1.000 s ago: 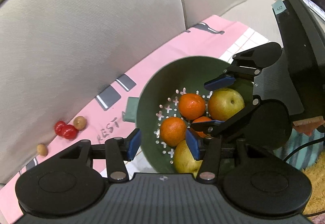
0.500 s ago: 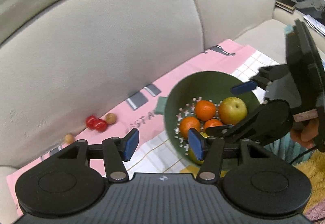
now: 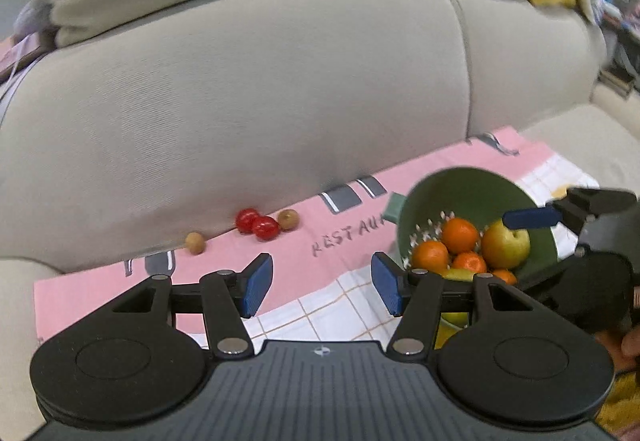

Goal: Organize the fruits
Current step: 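Withdraw both tools from the colander toward the nuts and tomatoes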

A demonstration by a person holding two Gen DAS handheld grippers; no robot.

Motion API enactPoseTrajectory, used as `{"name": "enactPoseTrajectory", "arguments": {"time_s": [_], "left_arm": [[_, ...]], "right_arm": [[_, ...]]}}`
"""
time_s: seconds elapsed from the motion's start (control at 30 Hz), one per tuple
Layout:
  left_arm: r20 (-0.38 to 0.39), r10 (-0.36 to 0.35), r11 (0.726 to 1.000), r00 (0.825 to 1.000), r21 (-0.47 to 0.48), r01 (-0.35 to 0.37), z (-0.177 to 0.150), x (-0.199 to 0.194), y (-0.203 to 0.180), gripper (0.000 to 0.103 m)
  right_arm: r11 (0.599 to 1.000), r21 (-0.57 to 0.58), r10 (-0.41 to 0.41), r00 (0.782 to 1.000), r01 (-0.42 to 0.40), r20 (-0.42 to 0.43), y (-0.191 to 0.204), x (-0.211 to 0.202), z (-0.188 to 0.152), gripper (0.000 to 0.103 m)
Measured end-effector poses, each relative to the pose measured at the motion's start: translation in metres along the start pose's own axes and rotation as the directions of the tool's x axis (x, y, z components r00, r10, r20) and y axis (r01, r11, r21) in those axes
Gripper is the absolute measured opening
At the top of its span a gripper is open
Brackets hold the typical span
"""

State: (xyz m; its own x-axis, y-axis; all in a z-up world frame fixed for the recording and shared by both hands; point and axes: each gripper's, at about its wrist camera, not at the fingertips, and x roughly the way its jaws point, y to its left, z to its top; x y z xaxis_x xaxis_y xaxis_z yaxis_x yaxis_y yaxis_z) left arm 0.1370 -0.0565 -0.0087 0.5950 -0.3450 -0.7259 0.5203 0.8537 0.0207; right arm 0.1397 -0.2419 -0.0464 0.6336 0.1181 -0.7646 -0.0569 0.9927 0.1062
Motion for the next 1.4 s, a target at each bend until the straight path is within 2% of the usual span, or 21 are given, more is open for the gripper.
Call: {"name": "enactPoseTrajectory", "arguments": {"time_s": [0.27,0.57,0.67,1.17,1.4], "left_arm": [[0.052,0.014,0.991,0.999,-0.134,-0.007,0.000,0.001,0.035,0.067],[0.038,0.002,0.978,0.999,-0.208,0.006,-0.002,0.023,0.066,0.067],[0.028,-0.015,0.972,0.999,-0.234,0.021,-0.002,0.033,0.076,0.067],[-0.027,-0.028,0.964,0.999,-0.265,0.020,0.006,0.092,0.115,0.065],[-0.074,-0.002,0.962,0.997,-0.272,-0.018,0.002,0.125,0.134,0.058]], "right_arm": [[0.998,-0.059,0.025,0.999,-0.022,0.045,0.031,0.004,0.019,0.095],[0.992,-0.125,0.030,0.999,-0.024,0.046,0.052,0.035,0.038,0.095],[0.988,-0.151,0.034,0.998,-0.027,0.043,0.054,0.047,0.043,0.090],[0.981,-0.180,0.069,0.998,-0.067,0.007,0.059,0.114,0.076,0.080],[0.979,-0.189,0.061,0.997,-0.069,-0.047,0.064,0.150,0.089,0.066]]}}
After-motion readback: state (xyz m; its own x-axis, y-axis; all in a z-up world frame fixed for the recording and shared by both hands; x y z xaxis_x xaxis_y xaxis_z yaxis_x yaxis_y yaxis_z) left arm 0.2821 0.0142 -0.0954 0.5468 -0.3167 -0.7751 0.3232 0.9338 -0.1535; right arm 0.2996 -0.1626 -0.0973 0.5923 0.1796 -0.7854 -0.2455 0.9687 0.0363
